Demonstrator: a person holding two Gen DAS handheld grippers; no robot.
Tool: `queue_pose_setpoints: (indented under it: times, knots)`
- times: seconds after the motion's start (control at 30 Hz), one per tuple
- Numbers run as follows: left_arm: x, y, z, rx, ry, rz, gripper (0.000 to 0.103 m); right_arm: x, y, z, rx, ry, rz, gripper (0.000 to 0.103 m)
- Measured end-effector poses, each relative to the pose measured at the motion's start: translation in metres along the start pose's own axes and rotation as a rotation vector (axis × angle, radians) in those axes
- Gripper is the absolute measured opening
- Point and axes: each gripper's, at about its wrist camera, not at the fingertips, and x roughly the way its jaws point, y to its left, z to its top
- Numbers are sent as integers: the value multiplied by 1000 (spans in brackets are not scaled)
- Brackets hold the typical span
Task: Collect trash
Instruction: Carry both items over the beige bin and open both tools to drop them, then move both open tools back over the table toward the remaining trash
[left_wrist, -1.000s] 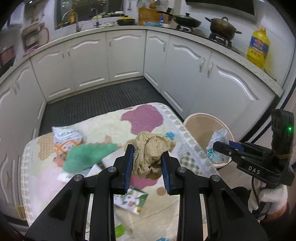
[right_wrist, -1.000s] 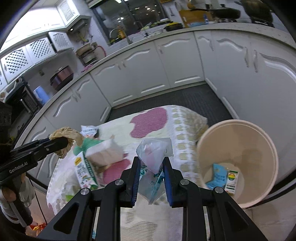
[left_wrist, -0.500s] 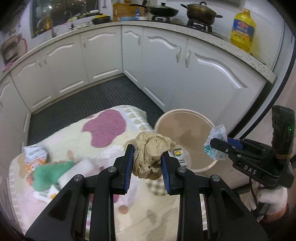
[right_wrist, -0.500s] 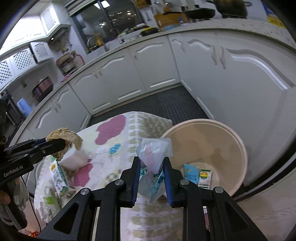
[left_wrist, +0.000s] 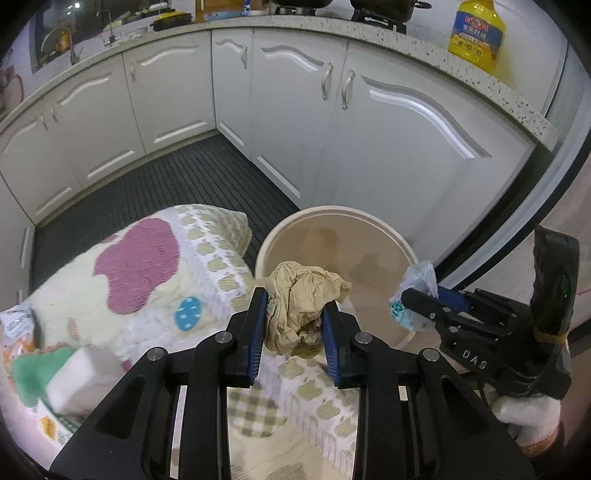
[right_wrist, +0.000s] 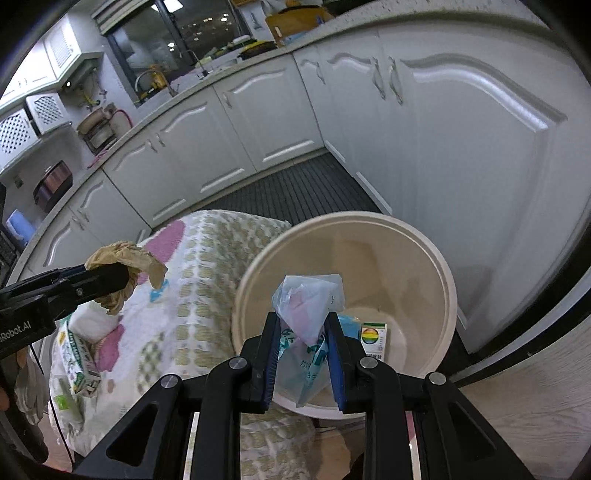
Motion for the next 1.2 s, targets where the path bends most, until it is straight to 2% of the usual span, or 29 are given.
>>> queue_pose_setpoints:
  times: [0.33, 0.53, 0.57, 0.6, 0.67, 0.73, 1.2]
  knots:
    - [36, -3, 5, -47, 56, -47, 27, 26, -20, -4, 35, 48, -10, 23]
    - [51, 4, 7, -85, 76, -61, 34, 39, -22, -4, 33, 70, -28, 23]
    - [53, 4, 7, -88, 80, -67, 36, 41, -22, -4, 34, 73, -33, 26]
    - [54, 5, 7, -91, 83, -71, 38, 43, -23, -4, 37, 76, -41, 38]
    - [55, 6, 6, -97, 85, -75, 50, 45, -23, -4, 51, 72, -54, 53]
    - [55, 8, 5, -103, 83, -80, 55, 45, -24, -5, 57, 71, -54, 54]
    - [38, 12, 0, -83, 54, -44, 55, 39, -11, -6, 33, 70, -47, 54]
